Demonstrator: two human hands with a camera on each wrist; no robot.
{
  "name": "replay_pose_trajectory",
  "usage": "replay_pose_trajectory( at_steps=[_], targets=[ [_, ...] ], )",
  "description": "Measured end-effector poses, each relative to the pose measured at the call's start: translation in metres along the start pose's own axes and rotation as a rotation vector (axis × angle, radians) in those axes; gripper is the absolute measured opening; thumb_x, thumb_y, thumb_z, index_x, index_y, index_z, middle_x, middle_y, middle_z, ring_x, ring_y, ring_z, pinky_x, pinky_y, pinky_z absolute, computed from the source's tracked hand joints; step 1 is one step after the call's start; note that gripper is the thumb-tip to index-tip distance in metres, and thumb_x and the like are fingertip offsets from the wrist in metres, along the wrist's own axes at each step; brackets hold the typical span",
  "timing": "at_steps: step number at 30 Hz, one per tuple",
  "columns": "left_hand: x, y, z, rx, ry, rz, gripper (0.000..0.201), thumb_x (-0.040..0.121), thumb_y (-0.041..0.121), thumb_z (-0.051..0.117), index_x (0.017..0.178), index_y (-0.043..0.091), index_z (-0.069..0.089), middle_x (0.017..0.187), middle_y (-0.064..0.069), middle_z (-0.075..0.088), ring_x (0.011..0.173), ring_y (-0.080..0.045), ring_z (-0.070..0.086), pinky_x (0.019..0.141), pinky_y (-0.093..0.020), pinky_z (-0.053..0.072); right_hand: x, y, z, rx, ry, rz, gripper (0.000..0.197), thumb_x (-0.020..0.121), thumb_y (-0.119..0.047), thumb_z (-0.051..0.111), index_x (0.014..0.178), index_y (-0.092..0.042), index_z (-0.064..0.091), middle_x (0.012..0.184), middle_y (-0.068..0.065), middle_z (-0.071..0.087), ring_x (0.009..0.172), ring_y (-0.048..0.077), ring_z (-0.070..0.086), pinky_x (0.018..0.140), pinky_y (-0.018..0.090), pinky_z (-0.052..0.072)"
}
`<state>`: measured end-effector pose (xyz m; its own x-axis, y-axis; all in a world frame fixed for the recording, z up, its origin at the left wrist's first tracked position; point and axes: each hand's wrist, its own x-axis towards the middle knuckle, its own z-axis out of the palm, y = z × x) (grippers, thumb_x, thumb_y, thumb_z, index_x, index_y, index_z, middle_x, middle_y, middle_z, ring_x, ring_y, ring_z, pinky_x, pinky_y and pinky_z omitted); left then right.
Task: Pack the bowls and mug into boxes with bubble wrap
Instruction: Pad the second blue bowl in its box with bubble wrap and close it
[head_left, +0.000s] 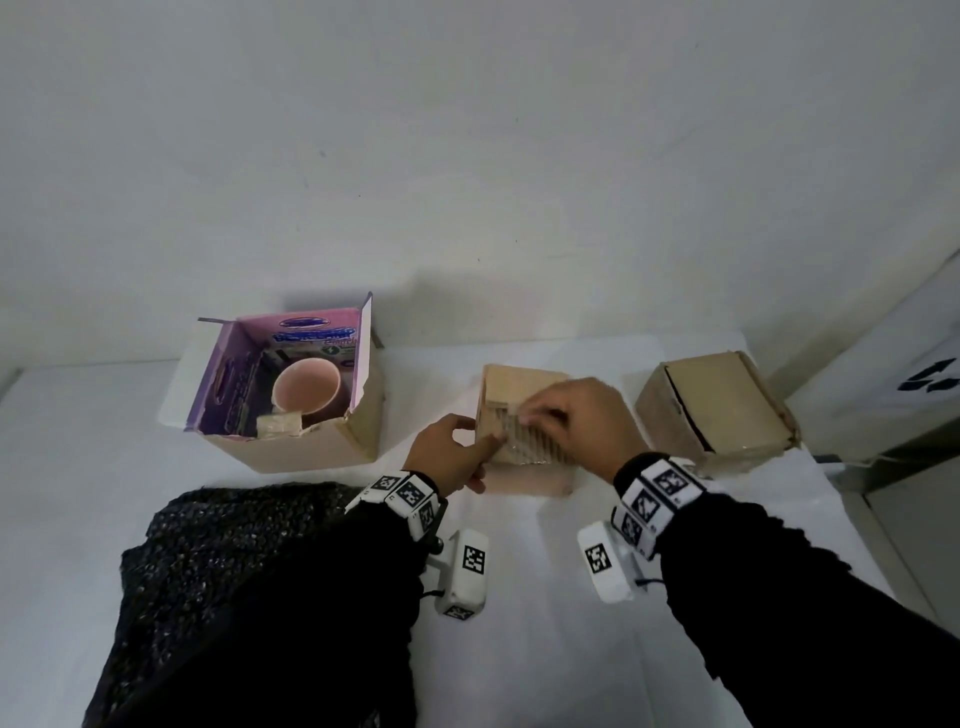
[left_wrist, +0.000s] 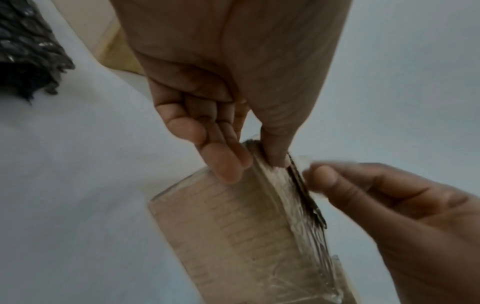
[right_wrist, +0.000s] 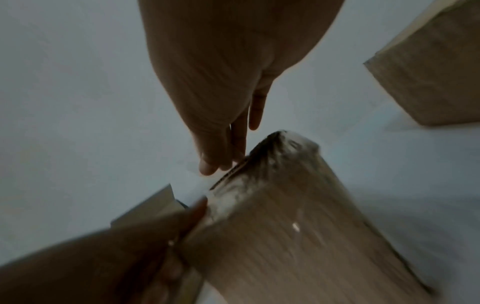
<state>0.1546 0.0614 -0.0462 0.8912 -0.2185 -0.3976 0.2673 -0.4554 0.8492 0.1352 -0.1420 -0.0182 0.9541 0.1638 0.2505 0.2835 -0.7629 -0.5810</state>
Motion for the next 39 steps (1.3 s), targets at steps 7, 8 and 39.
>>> replay_pose_trajectory(
  at_steps=[7,8,39],
  targets=[
    [-0.005,-0.004,0.001,-0.097,0.056,0.022,0.025,0.095,0.033,0.055,0.111,0.013,0.057,0.060,-0.004,0.069,0.057,-0.025,0.070,0.054,-0.028,0.047,-0.036,0.007,0.035,-0.312,0.107,-0.179,0.028,0.092,-0.032,0.053,0.100,-0.018,0.075,0.102,-0.001,0.075,0.096,0.019,0.069,0.082,0.033,0.052],
    [-0.005,-0.004,0.001,-0.091,0.054,0.025,0.023,0.095,0.032,0.055,0.110,0.014,0.057,0.061,-0.004,0.070,0.057,-0.025,0.070,0.053,-0.027,0.047,-0.043,0.008,0.039,-0.347,0.133,-0.213,0.027,0.093,-0.029,0.054,0.105,-0.015,0.074,0.109,0.001,0.073,0.102,0.020,0.068,0.087,0.034,0.052],
    [0.014,0.006,0.030,0.136,0.163,0.103,0.026,0.091,0.042,0.059,0.100,0.018,0.062,0.092,0.003,0.070,0.070,-0.011,0.070,0.074,-0.032,0.055,-0.039,0.010,0.018,-0.527,0.010,-0.059,0.036,0.073,-0.012,0.026,0.100,-0.021,0.047,0.097,0.008,0.055,0.086,0.029,0.051,0.065,0.039,0.045]
  ],
)
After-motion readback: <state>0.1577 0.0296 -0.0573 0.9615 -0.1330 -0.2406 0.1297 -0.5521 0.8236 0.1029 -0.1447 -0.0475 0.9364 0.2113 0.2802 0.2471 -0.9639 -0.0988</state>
